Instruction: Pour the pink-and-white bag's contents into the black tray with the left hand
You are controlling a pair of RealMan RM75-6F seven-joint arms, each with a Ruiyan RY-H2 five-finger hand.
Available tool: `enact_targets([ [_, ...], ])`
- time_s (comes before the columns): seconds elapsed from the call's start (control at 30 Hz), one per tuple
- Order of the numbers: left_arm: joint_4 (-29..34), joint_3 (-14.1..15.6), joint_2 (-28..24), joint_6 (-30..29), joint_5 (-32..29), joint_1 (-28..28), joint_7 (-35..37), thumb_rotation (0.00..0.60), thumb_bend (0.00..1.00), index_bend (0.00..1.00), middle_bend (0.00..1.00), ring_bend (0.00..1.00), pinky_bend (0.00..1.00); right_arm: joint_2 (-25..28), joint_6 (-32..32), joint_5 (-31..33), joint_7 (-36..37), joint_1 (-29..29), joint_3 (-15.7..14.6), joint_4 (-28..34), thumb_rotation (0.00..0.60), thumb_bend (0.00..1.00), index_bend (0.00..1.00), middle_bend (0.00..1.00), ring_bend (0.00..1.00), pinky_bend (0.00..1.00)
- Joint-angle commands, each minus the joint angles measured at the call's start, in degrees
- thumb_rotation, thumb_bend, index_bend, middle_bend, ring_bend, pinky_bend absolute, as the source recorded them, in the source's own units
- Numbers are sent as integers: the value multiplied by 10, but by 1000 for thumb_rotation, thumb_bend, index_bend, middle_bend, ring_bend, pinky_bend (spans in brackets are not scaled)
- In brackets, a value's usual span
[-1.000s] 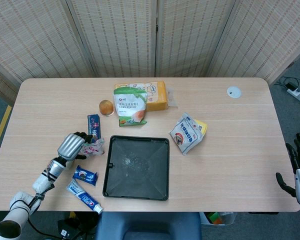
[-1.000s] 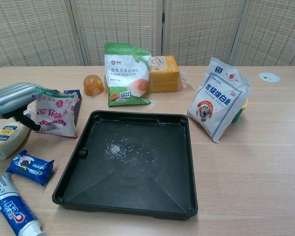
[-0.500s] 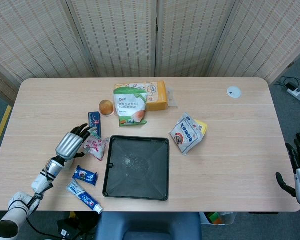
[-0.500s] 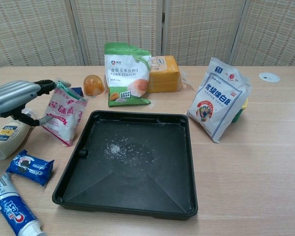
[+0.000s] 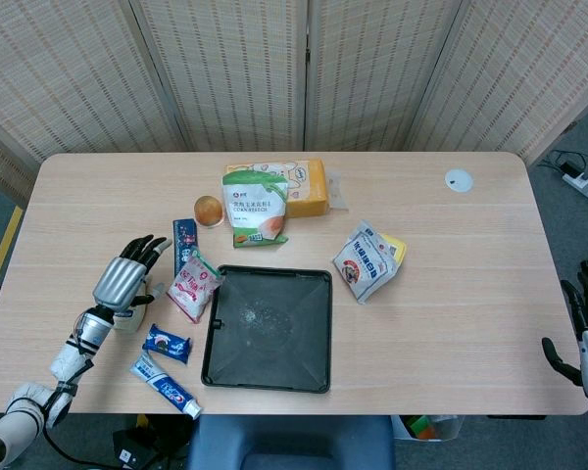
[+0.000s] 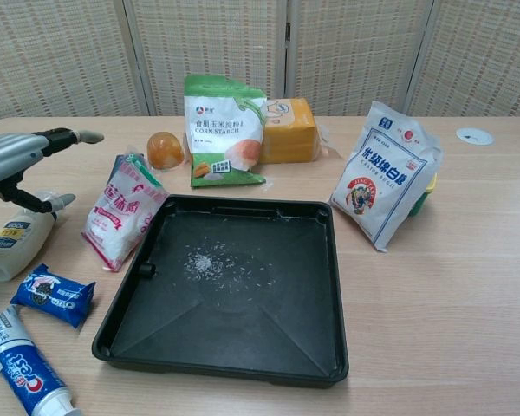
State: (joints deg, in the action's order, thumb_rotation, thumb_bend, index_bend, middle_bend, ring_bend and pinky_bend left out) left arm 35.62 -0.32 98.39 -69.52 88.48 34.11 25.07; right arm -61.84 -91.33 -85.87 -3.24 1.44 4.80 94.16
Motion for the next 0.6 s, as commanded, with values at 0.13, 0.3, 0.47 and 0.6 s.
enact_targets([
  [0.13,231,-62,-114,-14,-89,-41,-148,600,454,41,113,76,165,6,13,-8,25,-9,-1,-4,600,366,0,0,43,0],
  [0.3,375,-78,-175,-40,-142,-80,-257,600,468,80,126,84,157,6,26,-18,63,-19,-4,-16,600,367,0,0,42,0],
  [0.47,472,-78,-213,-78,-179,-122,-331,600,474,90,136,87,152,3,37,-24,77,-30,-3,-24,600,367,0,0,45,0],
  [0.6,521,-68,-235,-113,-187,-154,-363,600,479,96,139,88,135,-2,36,-31,89,-37,0,-35,600,366,0,0,53,0],
])
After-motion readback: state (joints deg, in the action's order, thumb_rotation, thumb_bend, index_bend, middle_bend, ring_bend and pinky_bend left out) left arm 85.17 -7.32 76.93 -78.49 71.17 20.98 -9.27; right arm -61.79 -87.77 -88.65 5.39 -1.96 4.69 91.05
